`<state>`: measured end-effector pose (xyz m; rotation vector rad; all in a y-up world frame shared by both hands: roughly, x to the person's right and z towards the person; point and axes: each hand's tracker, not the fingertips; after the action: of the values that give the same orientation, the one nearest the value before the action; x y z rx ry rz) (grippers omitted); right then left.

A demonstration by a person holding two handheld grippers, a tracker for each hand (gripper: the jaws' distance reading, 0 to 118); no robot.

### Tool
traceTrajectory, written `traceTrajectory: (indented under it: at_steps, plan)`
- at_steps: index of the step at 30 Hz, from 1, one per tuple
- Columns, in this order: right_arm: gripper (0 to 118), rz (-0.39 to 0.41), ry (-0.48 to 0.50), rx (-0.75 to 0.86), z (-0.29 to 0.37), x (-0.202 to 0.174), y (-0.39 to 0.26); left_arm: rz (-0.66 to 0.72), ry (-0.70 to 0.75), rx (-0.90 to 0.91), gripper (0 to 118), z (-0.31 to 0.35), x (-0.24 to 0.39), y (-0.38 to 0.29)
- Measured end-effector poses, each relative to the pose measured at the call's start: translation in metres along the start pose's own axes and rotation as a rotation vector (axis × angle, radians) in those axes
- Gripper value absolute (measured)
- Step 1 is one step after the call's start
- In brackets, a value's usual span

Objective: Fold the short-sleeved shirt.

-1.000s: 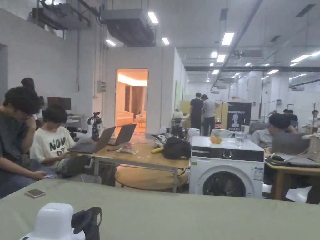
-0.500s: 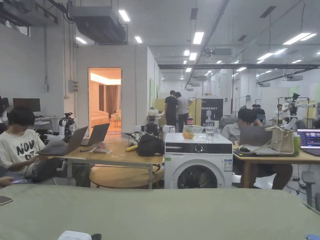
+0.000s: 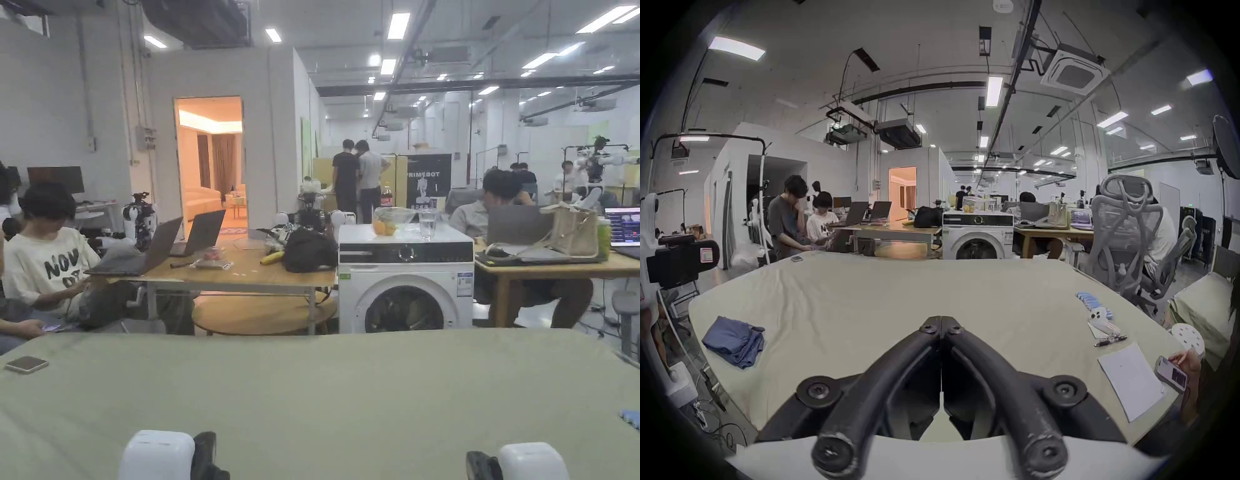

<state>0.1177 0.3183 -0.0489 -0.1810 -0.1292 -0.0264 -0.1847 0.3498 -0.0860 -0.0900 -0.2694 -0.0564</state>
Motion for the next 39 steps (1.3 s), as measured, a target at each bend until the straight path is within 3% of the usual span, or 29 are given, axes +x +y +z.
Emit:
traceTrajectory:
  at_steps: [5,6,7,10,11,12,15,19,33,39]
  plan:
    - [0,-0.021,0.007,0.012,0.000,0.000,0.002,-0.037,-0.003,0.008,0,-0.001,0.003,0.001]
    - [0,-0.016,0.000,0.013,0.001,0.000,0.002,-0.044,-0.020,0.001,5,-0.001,0.003,0.001]
    - [7,-0.011,0.002,0.020,0.002,-0.001,0.001,-0.043,-0.018,-0.002,17,-0.002,0.003,0.001]
    - [69,0.003,-0.007,0.035,0.004,-0.004,0.000,-0.027,-0.007,0.007,85,-0.003,0.002,-0.002]
    - [86,0.005,-0.006,0.032,0.006,-0.003,0.003,-0.013,-0.009,0.015,102,-0.002,0.001,-0.003]
    - [95,0.007,-0.004,0.030,0.006,-0.003,0.004,0.005,-0.022,0.031,105,0.000,0.000,-0.003]
    - [104,0.017,-0.008,0.040,0.009,-0.005,0.007,0.040,-0.028,0.048,105,0.001,-0.004,-0.002]
    - [104,-0.026,0.030,0.071,0.014,-0.003,0.010,0.060,-0.038,0.052,106,0.003,-0.009,-0.003]
    - [104,0.007,-0.017,0.028,0.010,-0.007,0.008,0.067,0.001,0.052,106,0.010,-0.012,-0.002]
    - [104,-0.052,0.011,-0.026,0.004,-0.003,0.007,0.054,-0.014,0.037,106,0.008,-0.008,-0.004]
